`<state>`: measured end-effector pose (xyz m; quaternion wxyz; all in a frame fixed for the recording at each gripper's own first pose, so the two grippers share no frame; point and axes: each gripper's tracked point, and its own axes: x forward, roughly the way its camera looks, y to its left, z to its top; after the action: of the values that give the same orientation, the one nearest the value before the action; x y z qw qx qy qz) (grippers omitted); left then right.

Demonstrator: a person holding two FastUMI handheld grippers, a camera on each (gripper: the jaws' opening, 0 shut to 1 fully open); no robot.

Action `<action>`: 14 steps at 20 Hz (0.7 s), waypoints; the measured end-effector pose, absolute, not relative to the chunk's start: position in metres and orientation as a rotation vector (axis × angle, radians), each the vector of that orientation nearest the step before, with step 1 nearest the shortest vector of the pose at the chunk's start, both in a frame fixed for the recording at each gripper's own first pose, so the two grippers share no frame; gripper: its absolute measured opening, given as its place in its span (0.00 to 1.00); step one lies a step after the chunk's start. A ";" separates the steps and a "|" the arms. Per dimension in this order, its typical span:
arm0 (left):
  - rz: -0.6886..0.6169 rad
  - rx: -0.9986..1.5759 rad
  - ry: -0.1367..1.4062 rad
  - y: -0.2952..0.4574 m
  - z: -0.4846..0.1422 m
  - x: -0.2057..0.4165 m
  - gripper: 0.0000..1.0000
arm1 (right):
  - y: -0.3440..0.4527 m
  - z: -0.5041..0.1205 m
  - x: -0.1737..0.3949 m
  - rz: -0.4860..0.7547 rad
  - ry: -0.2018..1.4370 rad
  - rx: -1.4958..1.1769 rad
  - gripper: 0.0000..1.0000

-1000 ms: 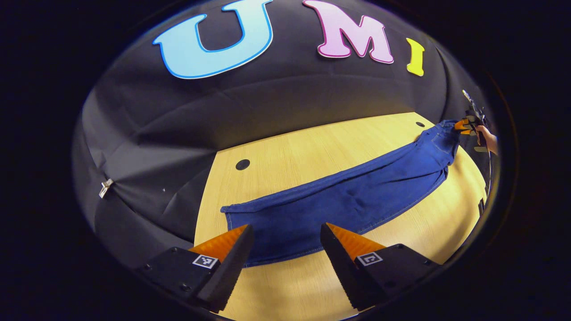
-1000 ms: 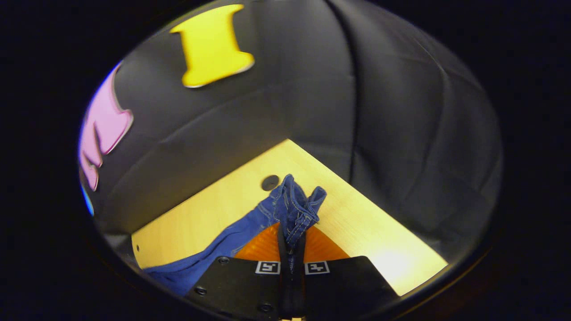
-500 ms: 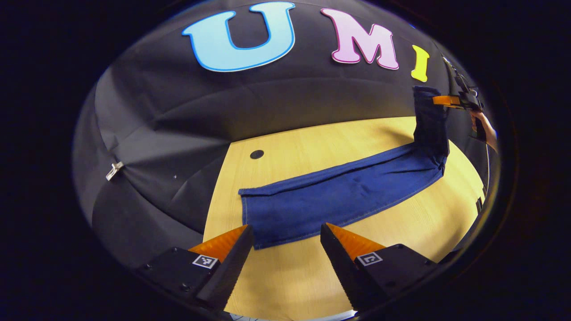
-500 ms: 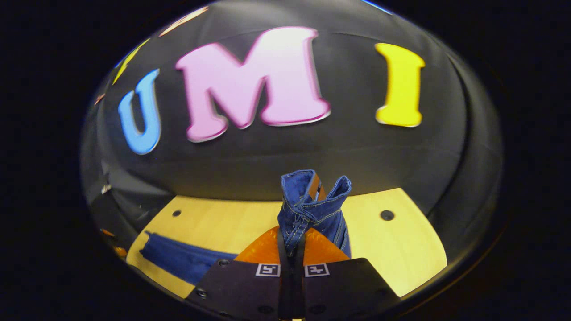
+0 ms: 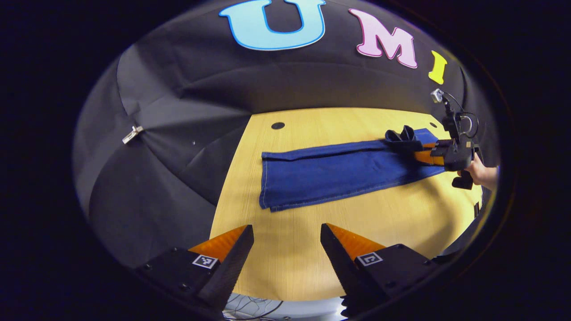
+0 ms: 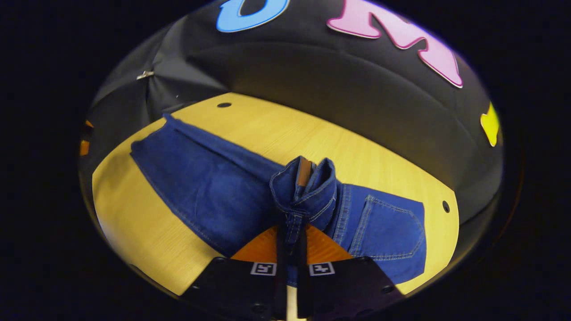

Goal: Grasp the waist and the cuffs of the jeans and fold them to make the two legs overlap; first hold the waist and fold one-third of the jeans toward the cuffs, then hold the cuffs and fold the remaining one-third in the same direction to finish folding.

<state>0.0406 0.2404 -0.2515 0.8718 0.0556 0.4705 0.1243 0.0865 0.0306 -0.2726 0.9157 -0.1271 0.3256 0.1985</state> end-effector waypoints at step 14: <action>0.422 -0.335 1.318 0.287 -0.330 0.105 0.97 | -0.018 -0.137 0.011 0.596 0.574 -0.043 0.99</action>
<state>0.1048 0.2868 -0.3304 0.7570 -0.1538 0.6048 0.1937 0.0106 -0.0182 -0.1371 0.9154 -0.0208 0.2791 0.2894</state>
